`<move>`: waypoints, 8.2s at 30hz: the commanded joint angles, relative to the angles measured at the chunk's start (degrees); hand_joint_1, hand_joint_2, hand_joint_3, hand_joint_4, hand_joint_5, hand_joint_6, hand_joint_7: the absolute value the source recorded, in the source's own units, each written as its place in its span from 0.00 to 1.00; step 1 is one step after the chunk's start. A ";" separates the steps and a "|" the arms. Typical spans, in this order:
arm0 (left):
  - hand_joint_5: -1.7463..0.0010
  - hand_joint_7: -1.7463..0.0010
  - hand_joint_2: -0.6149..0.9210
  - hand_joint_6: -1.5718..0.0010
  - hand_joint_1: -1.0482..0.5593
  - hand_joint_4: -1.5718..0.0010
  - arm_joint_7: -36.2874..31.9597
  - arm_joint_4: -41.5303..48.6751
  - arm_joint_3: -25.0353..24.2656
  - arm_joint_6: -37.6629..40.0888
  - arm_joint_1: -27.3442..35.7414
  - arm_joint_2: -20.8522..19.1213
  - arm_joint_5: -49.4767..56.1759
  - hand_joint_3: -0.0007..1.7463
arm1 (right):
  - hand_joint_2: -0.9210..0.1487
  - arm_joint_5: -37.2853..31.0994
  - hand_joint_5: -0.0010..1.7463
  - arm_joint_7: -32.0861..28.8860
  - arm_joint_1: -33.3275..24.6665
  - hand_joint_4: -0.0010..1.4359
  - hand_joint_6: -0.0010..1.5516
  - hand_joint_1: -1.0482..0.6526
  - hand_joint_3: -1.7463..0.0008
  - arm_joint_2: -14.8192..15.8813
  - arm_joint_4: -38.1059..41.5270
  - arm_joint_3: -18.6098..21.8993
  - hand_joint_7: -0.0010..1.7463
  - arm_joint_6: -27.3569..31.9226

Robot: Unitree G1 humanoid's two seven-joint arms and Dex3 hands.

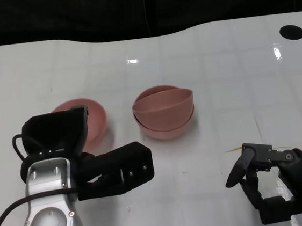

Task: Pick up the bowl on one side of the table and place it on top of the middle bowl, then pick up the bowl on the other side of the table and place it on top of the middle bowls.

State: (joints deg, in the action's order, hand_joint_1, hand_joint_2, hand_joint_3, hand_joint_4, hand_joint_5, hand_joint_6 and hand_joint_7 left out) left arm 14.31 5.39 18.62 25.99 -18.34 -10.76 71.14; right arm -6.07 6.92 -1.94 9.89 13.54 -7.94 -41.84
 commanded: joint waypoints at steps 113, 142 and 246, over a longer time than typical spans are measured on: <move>0.00 0.32 0.78 0.49 0.49 0.41 -31.43 9.25 3.39 -31.66 -6.95 -4.64 -20.52 0.45 | 0.47 -0.23 1.00 -0.30 0.68 0.62 0.52 0.50 0.26 -1.67 0.90 1.92 0.79 -0.93; 0.00 0.16 0.83 0.51 0.49 0.40 -34.21 22.61 5.21 -32.09 -12.83 -2.45 -22.80 0.34 | 0.47 -0.65 1.00 -0.47 0.16 0.62 0.52 0.50 0.26 -1.64 -0.07 1.96 0.78 -0.42; 0.00 0.14 0.77 0.47 0.58 0.44 -3.35 4.40 -19.85 -63.38 28.49 9.42 -84.69 0.58 | 0.44 2.17 1.00 2.49 2.21 0.59 0.52 0.52 0.31 -2.53 4.39 2.45 0.75 -0.33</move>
State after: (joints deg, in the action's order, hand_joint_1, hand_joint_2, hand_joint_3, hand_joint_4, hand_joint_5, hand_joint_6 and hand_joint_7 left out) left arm 10.20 9.07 -0.66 -36.47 10.33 -1.35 -13.00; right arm -4.09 10.06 -0.30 7.05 17.20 -6.54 -41.12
